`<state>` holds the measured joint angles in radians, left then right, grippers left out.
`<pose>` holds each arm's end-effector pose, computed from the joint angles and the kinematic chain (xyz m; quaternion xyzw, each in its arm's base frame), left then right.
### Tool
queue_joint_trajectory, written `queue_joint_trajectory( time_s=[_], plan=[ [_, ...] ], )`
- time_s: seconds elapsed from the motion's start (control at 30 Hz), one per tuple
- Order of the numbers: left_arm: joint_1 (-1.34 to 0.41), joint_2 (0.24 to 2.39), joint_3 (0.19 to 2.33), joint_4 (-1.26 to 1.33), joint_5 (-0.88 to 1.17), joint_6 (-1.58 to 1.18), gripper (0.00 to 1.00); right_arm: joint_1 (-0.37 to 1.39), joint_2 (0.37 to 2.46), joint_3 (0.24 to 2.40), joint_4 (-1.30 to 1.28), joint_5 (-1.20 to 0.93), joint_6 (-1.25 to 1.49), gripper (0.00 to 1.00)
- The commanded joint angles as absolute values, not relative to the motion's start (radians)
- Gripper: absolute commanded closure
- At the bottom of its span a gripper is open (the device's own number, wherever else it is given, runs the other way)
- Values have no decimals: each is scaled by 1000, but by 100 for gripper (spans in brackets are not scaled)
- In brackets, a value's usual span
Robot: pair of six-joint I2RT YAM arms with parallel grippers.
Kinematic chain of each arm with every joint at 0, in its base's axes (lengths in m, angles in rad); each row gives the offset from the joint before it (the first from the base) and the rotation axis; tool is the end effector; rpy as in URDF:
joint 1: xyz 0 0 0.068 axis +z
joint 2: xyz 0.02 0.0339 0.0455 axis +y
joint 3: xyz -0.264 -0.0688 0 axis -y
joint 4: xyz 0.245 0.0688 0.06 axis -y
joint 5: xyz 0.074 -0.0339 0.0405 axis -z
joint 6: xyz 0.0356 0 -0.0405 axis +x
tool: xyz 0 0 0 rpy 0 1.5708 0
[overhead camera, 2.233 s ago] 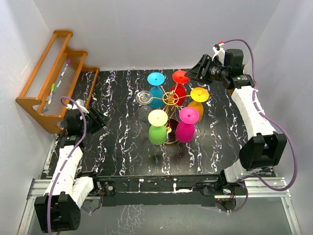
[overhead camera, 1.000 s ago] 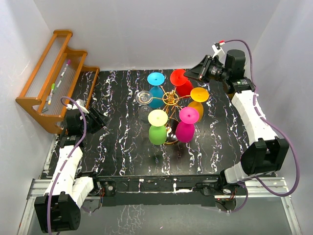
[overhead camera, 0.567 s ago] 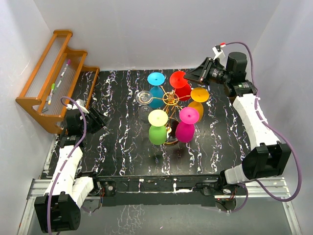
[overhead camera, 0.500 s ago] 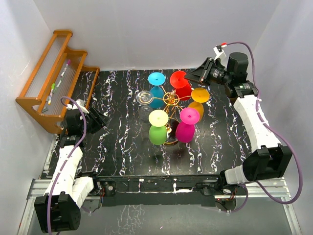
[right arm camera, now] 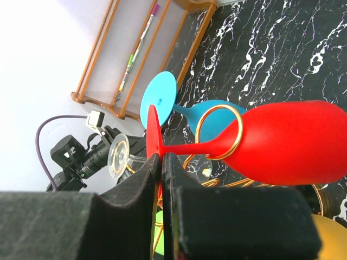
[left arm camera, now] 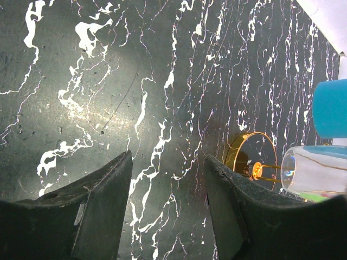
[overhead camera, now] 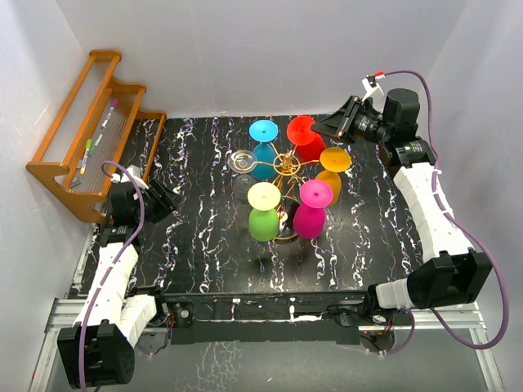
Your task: Take the wine glass off the wine glass rack
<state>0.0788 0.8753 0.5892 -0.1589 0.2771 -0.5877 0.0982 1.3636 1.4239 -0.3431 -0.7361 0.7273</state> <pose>0.2007 0.0061 0.2580 -0.2043 0.8156 -0.2461 0.4821 0.2992 0.0535 0.4185 0.0254 0.7764 0.4883 0.3977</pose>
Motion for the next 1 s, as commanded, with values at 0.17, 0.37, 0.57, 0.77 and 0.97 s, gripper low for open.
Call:
queue_joint_trajectory(
  time_s=[0.17, 0.37, 0.57, 0.77, 0.97],
  plan=[
    [80, 862, 620, -167, 285, -586, 46, 97, 1396, 1428, -282, -817, 736, 92],
    [80, 864, 622, -167, 283, -587, 46, 97, 1388, 1411, -285, -813, 737, 92],
    [80, 867, 621, -169, 284, -587, 46, 97, 1329, 1399, -332, -674, 716, 92],
    [81, 866, 622, -167, 285, -587, 46, 97, 1275, 1404, -346, -543, 702, 92],
    [80, 860, 622, -170, 285, -588, 46, 97, 1280, 1443, -365, -505, 696, 92]
  ],
)
